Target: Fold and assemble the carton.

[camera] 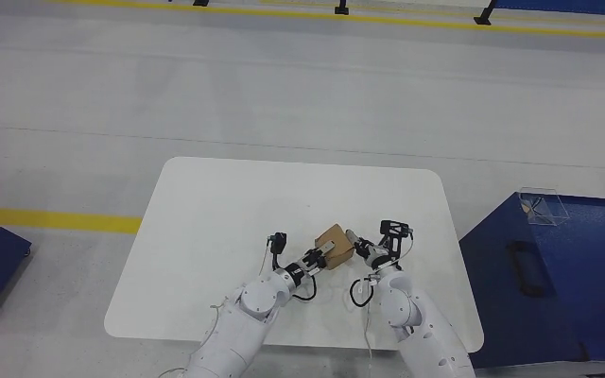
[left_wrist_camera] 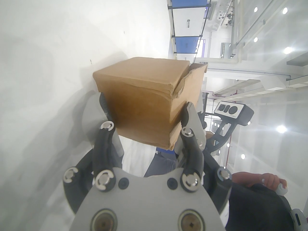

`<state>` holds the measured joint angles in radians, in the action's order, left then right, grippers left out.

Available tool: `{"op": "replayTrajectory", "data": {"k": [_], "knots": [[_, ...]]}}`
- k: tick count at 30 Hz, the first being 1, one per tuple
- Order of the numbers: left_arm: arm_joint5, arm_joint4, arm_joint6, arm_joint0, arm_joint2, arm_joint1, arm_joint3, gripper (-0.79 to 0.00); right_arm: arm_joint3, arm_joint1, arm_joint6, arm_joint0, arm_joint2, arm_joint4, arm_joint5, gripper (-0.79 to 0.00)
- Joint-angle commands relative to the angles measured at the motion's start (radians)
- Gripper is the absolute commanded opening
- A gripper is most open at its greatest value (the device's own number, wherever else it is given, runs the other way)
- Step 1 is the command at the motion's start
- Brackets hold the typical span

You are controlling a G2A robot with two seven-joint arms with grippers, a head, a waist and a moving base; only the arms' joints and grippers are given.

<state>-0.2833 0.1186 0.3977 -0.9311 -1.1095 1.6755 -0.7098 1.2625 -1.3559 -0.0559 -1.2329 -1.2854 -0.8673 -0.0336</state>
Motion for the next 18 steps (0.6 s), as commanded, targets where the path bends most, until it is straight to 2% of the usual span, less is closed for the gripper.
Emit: {"op": "replayTrajectory", "data": {"k": [1,11,18], "knots": [[-0.002,-0.004,0.0,0.0,0.002,0.0,0.001,-0.289,0.0,0.0,0.0,-0.001,-0.001,0.0,0.004,0.0],[-0.024,-0.013,-0.014,-0.008,0.014,0.001,-0.012,-0.188,0.01,0.002,0.01,-0.001,-0.027,0.013,0.018,0.0],[-0.029,-0.024,-0.015,-0.019,0.011,-0.003,-0.03,-0.2,0.024,0.004,0.003,-0.003,-0.029,-0.002,0.022,0.0]]}}
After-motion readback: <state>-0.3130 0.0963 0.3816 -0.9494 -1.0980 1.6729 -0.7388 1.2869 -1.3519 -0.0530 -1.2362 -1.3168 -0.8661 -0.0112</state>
